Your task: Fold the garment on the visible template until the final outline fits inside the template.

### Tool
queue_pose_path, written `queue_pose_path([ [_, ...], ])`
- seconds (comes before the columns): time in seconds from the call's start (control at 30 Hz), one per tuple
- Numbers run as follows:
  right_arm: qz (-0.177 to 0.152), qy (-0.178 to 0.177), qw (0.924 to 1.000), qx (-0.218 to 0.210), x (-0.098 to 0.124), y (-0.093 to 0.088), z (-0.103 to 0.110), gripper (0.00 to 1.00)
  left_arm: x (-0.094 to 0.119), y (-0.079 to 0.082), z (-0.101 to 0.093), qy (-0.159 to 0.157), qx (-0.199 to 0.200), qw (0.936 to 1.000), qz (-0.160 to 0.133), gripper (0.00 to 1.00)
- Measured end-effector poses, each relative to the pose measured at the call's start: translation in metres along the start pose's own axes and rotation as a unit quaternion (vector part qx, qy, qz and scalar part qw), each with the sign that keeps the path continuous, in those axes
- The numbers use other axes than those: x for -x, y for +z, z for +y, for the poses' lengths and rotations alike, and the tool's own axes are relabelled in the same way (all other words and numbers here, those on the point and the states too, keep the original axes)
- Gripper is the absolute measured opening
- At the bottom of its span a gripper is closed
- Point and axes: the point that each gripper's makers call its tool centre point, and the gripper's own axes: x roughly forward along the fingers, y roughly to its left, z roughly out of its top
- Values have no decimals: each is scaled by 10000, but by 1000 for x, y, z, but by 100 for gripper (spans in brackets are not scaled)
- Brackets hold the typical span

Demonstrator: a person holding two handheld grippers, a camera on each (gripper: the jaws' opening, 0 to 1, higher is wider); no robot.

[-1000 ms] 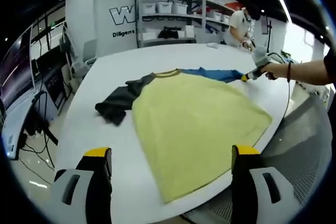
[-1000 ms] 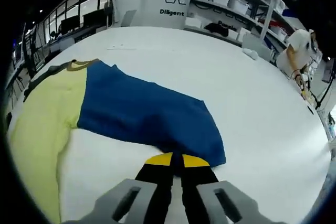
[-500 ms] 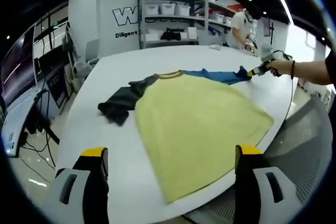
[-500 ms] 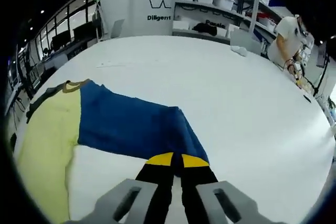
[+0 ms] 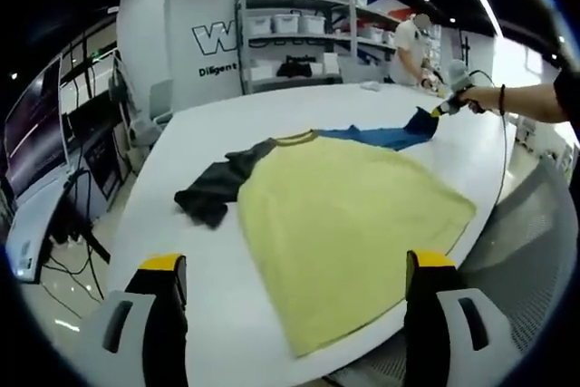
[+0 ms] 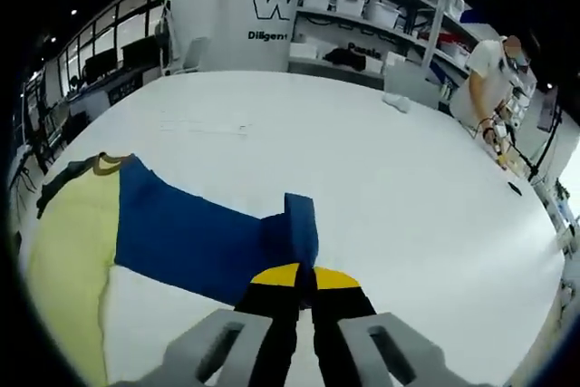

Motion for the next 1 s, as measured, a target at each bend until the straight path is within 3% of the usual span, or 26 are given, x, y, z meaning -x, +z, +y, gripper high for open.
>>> queue_pose_path([
  [0.33, 228, -251, 9994, 18, -4, -14, -27, 0, -3, -2, -1, -14, -118, 9999, 81, 99],
  [0.47, 249, -225, 9994, -125, -5, -15, -32, 0, -5, -6, -3, -40, -143, 9995, 272, 99],
  [0.7, 400, -213, 9983, -365, -11, -16, -44, 0, -1, -5, -5, -96, -155, 9995, 260, 99],
  [0.93, 536, -83, 9975, -446, -8, -21, -33, 0, 1, -4, -9, -179, -123, 9995, 232, 99],
  [1.0, 491, 53, 9971, -574, -7, -17, -26, 0, 1, -5, -15, -356, -132, 9988, 293, 99],
])
